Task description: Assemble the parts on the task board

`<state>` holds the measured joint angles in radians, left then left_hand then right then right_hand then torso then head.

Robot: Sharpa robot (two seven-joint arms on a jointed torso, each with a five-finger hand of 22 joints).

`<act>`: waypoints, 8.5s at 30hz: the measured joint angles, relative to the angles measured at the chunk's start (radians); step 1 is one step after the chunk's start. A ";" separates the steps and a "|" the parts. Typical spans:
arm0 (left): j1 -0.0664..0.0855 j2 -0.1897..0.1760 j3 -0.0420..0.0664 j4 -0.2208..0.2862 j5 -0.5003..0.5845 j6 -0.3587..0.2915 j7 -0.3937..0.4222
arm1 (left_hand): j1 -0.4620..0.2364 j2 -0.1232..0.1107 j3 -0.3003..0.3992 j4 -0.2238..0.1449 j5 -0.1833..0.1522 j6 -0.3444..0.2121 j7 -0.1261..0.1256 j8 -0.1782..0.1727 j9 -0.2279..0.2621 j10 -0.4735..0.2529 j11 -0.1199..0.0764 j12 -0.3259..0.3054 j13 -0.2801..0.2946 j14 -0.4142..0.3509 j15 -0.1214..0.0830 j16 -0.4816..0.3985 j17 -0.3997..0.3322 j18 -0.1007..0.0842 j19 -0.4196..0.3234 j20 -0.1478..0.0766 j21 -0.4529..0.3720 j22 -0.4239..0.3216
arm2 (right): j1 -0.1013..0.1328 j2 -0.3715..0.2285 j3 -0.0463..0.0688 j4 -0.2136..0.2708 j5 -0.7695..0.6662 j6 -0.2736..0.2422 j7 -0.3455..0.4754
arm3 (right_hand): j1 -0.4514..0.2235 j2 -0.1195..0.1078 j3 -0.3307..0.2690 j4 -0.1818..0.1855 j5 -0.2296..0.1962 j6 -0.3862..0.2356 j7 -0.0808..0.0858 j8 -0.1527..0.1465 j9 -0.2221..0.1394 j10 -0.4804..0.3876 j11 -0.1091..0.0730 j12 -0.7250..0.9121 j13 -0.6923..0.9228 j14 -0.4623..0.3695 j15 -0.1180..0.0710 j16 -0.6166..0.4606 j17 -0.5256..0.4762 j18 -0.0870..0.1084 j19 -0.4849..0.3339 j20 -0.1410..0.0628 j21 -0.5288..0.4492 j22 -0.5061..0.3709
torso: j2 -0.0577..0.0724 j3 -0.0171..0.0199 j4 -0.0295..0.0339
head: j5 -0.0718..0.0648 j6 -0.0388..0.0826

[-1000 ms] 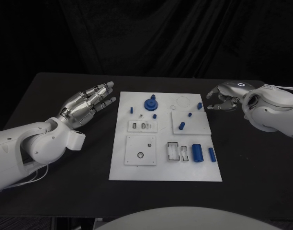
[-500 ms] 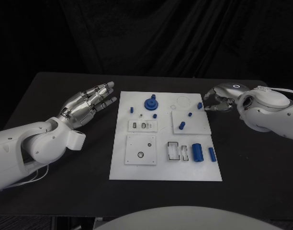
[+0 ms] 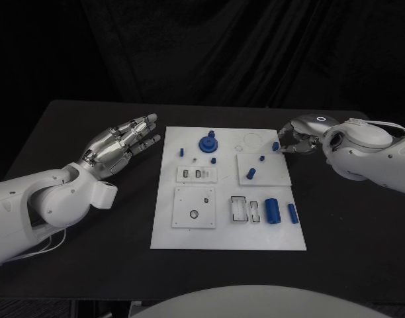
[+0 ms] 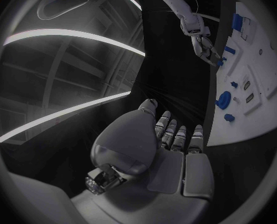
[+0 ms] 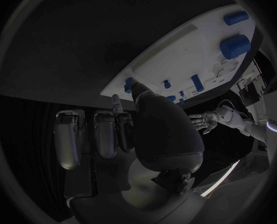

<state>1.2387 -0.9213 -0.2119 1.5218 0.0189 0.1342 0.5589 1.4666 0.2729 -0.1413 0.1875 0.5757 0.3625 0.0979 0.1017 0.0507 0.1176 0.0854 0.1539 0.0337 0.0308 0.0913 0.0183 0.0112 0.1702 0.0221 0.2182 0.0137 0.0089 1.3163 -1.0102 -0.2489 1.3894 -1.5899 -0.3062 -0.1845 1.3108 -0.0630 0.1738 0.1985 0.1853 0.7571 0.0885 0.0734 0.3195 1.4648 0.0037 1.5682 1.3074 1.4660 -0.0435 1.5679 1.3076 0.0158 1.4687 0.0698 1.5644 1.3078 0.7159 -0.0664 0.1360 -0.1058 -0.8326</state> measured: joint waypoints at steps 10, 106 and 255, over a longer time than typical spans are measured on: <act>0.000 0.000 0.000 -0.002 0.000 0.004 -0.001 | 0.000 0.000 0.003 -0.003 0.000 -0.005 -0.001 0.000 0.000 0.000 0.000 0.000 0.000 0.000 0.000 0.000 0.000 0.000 0.000 0.000 0.000 0.000 | -0.007 0.025 0.000 -0.017 0.003 0.001 0.008 | 0.000 0.000 -0.005 0.001 0.000 0.011 0.004 0.000 0.000 0.000 0.000 0.000 0.000 0.000 0.000 0.000 0.000 0.000 0.000 0.000 0.000 0.000 | 0.000 -0.0002 -0.0007 | 0.002 -0.002; -0.005 0.007 0.000 -0.002 0.000 0.014 -0.023 | 0.000 0.000 0.008 -0.008 0.000 -0.005 -0.001 0.000 0.000 -0.004 0.004 0.000 0.000 0.000 0.000 0.000 0.000 0.000 0.000 0.000 0.000 0.000 | -0.038 0.195 0.001 0.256 -0.068 -0.076 -0.028 | 0.111 0.021 0.001 -0.054 0.232 0.191 -0.001 0.117 0.130 0.000 0.000 0.000 0.000 0.000 0.000 0.000 0.000 0.000 0.000 0.000 0.000 0.000 | 0.001 0.0002 0.0008 | 0.018 -0.024; 0.108 0.448 0.001 -0.158 -1.148 -0.104 -1.062 | -0.358 -0.144 0.047 0.095 -0.431 0.485 -0.069 0.620 0.817 1.349 -0.116 1.414 1.274 1.436 -0.165 1.550 1.297 -0.126 1.438 -0.180 1.500 1.299 | 0.051 0.084 0.001 0.123 0.104 -0.219 0.034 | 0.150 0.047 0.018 0.023 0.182 0.071 0.029 0.010 0.140 0.002 0.016 0.000 0.000 0.002 0.009 0.000 0.000 0.000 -0.003 0.011 -0.004 0.000 | -0.121 0.0582 -0.0623 | 0.129 0.007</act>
<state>1.3467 -0.4728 -0.2112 1.3636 -1.1295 0.0302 -0.5031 1.1085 0.1286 -0.0940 0.2828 0.1447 0.8475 0.0285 0.7219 0.8680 1.4667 -0.0302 1.5683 1.3079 1.4667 -0.0737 1.5682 1.3080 0.0447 1.4606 0.0378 1.5139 1.3079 1.3671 -0.9257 -0.2481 1.5127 -1.4864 -0.5256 -0.1504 1.4607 -0.0155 0.1920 0.2219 0.3674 0.8285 0.1172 0.0830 0.4596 1.4666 0.0197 1.5682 1.3076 1.4679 -0.0346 1.5679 1.3073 0.0158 1.4652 0.0805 1.5604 1.3078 0.5945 -0.0082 0.0737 0.0236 -0.8257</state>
